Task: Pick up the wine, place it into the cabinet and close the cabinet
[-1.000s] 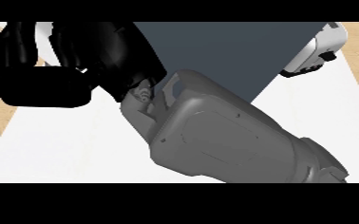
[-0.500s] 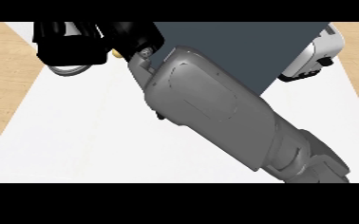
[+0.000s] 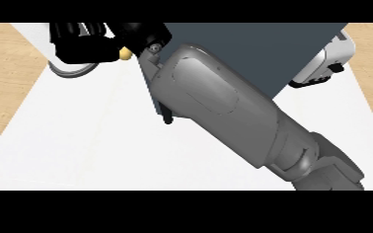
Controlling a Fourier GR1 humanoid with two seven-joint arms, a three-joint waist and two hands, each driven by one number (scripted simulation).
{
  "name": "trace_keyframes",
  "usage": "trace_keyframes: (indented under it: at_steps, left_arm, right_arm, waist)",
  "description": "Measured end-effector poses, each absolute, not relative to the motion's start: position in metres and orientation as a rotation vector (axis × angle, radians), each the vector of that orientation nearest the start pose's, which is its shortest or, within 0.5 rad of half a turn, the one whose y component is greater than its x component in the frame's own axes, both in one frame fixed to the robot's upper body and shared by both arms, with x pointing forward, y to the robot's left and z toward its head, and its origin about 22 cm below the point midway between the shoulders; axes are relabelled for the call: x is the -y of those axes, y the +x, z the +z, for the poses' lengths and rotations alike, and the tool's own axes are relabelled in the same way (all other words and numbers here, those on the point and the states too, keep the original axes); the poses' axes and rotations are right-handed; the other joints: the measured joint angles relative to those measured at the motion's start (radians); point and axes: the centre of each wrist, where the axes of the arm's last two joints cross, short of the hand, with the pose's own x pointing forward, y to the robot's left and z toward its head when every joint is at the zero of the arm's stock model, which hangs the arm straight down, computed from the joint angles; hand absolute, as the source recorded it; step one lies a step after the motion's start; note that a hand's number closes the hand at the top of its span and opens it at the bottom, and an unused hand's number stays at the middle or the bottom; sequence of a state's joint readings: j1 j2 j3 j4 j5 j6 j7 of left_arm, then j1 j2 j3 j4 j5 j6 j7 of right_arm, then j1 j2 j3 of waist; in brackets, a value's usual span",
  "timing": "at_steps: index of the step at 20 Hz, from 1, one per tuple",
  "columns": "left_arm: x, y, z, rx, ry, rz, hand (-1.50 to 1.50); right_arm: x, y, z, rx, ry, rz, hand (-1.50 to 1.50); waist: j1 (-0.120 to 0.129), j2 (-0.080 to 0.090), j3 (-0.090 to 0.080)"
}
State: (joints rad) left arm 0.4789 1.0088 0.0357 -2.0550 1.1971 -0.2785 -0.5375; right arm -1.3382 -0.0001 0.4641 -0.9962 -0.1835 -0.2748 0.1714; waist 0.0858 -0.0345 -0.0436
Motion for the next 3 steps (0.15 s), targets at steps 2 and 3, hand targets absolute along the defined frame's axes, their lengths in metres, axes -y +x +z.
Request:
trace_keyframes:
  at_steps: [2, 3]
  left_arm:
    - [-0.3631, 0.1510, 0.1354, 1.933, -0.604, 0.003, 1.50]
    - [-0.3626, 0.1511, 0.1355, 1.932, -0.603, 0.006, 1.50]
  right_arm:
    - [-0.0430, 0.3550, 0.2510, 1.994, 0.214, 0.753, 1.50]
    - [-0.0437, 0.3554, 0.2503, 2.000, 0.211, 0.762, 1.50]
  waist:
    - [-0.002, 0.000, -0.003]
    - [-0.005, 0.000, -0.004]
